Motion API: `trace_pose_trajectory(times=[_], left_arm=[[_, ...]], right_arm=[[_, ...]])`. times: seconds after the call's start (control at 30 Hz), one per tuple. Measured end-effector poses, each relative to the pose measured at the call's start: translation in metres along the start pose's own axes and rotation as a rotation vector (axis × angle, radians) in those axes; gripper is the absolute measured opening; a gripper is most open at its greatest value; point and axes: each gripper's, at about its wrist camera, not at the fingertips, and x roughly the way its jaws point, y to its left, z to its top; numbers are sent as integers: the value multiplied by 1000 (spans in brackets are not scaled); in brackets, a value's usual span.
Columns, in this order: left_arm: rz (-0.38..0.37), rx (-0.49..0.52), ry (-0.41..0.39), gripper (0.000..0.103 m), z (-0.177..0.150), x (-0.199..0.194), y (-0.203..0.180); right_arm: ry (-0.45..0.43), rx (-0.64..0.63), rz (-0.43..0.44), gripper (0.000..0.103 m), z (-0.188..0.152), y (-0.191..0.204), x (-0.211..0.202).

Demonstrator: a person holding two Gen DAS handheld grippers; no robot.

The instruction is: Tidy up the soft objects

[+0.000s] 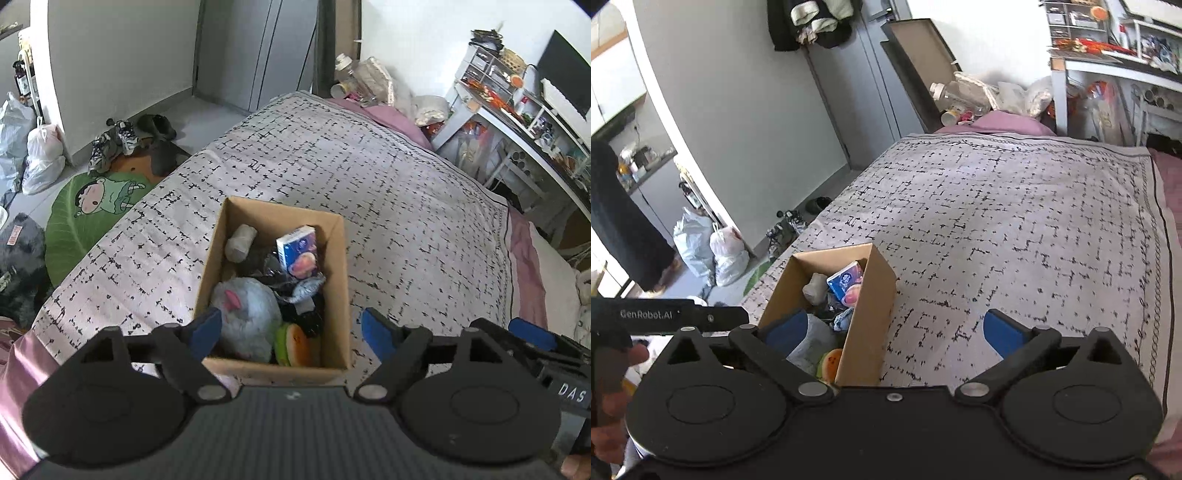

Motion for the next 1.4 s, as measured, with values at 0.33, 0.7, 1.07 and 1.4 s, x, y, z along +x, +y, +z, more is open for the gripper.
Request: trace_pose_trajectory(times=[0.33,0.7,1.07,1.4], left_arm=[[12,29,-24,89,-22,-29,-19],[-14,48,-65,98,-51,-60,-34],[-24,72,-110,102,-75,-93,-39],[-52,85,-121,102,-93,-120,-32]], right_arm=[[-15,23,-8,103,-13,-12,-39],[-47,22,-28,103,-24,-8,-79],[-73,44,-64,103,-42,-4,-113],[-72,31,-95,103,-52,5,-135]])
